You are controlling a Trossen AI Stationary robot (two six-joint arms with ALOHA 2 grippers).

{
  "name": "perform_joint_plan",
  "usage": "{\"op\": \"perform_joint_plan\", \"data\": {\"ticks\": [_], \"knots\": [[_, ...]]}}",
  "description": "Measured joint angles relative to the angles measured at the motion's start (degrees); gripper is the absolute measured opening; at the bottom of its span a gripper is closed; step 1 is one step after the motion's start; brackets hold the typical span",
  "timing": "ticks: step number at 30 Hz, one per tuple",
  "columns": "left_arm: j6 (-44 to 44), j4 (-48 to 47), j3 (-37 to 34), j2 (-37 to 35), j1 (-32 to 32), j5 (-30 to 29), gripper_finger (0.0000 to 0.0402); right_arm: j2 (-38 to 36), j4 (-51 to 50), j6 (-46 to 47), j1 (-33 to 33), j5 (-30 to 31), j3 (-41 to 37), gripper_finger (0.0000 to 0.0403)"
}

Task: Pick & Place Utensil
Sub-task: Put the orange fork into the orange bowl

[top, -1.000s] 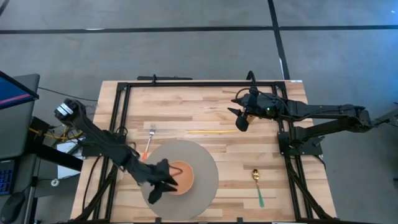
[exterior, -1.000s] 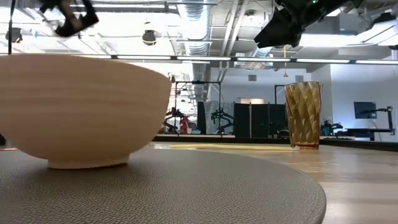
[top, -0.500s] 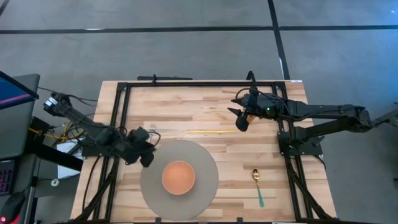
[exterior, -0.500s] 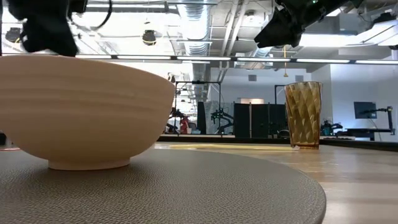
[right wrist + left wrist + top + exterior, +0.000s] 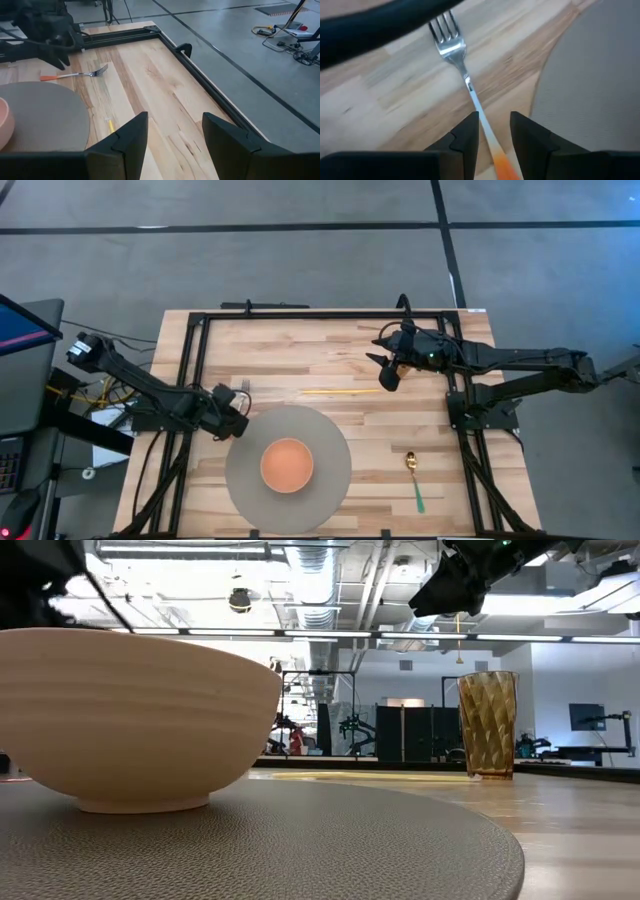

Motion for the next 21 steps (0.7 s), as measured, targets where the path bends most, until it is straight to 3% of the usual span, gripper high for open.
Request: {"op": "perform_joint_plan", "data": {"ticks": [16, 18, 21], "knots": [[-0.03, 13.15, -10.22, -0.15, -0.03, -2.81, 0.0109, 0.0, 0.0, 0.0, -0.03, 0.0, 0.0, 0.0182], [0.08, 13.27, -10.26, -0.12, -0.02, -2.96, 0.0097, 0.04, -0.04, 0.0, -0.03, -0.7, 0.0, 0.0182], [0.18, 13.28, -10.33, -0.1, 0.0, -3.12, 0.0056, 0.47, -1.37, 0.0, -0.06, -6.89, -0.01, 0.0181]]}}
